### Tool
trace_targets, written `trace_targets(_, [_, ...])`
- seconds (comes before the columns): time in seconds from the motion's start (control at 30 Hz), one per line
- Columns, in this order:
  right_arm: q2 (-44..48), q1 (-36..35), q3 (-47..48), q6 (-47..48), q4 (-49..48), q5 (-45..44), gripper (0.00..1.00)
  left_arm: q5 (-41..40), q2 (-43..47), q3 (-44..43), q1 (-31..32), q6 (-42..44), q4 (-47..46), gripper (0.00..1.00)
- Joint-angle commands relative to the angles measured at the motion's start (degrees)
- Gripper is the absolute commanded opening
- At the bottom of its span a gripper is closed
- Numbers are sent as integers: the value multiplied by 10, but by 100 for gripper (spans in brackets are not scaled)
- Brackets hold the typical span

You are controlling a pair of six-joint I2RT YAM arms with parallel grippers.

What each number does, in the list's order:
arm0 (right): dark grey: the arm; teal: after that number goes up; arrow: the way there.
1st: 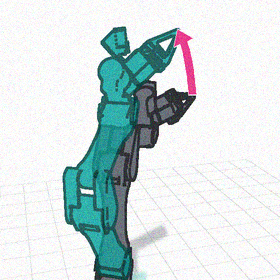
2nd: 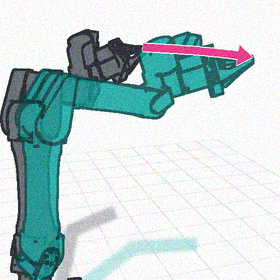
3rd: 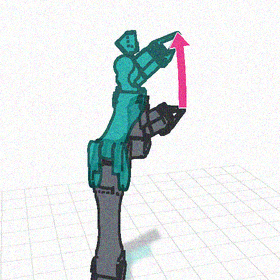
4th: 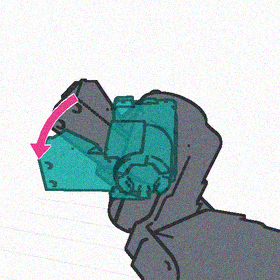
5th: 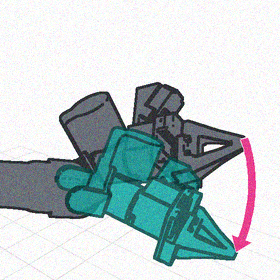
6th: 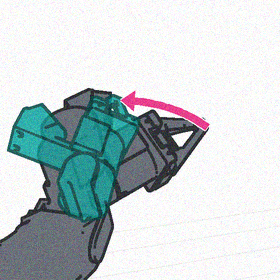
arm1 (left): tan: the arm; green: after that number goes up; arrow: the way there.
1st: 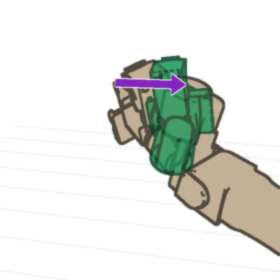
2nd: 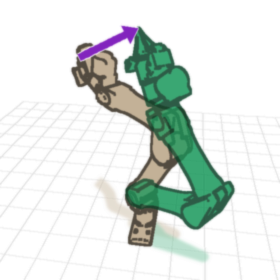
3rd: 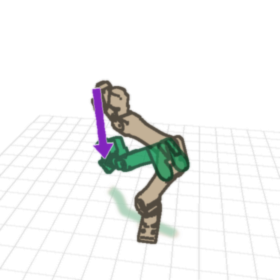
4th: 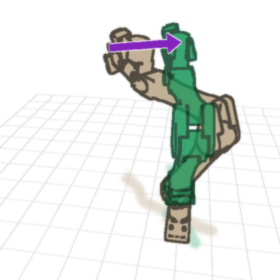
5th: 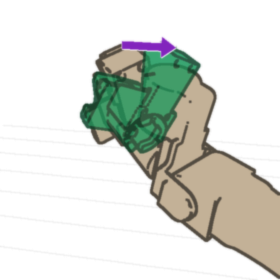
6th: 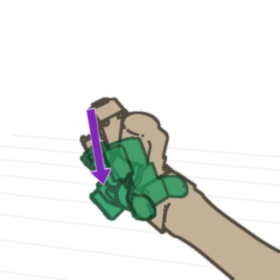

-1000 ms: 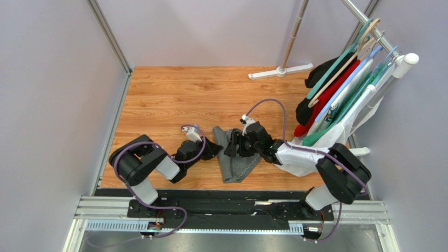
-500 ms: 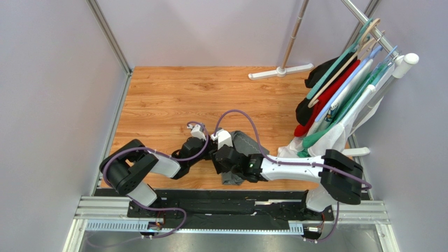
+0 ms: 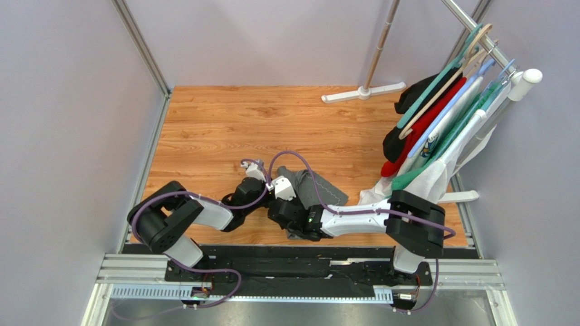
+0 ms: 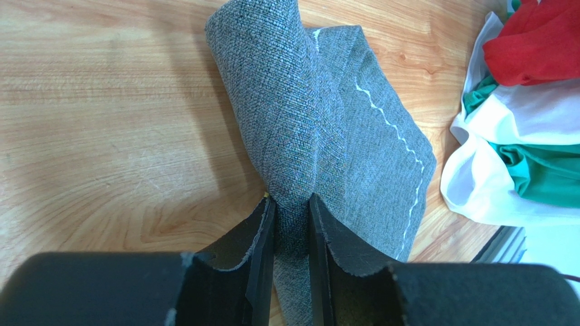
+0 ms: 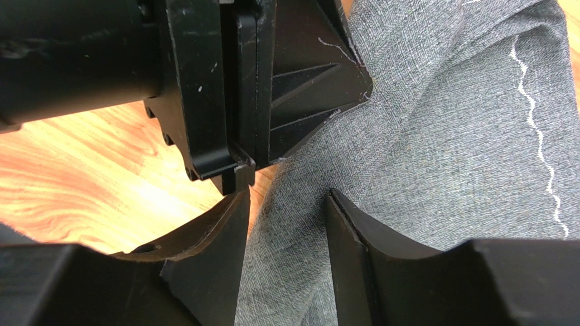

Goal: Fold the napkin, place the utensils inside, and roll it up
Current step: Roll the napkin with the utensil

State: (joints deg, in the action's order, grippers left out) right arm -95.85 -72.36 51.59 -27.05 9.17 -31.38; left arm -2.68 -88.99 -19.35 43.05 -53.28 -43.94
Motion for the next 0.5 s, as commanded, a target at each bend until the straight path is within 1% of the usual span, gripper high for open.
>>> trace_targets(0.0, [-28, -9, 18, -18, 13, -17, 48, -10, 22, -4, 5, 12, 6, 0])
trace_targets(0.37, [-89, -9, 31, -58, 56, 5, 41, -2, 36, 6, 5, 9, 7, 0])
trace_targets(0.47, [-113, -8, 39, -75, 73, 6, 35, -2, 44, 11, 6, 5, 8, 0])
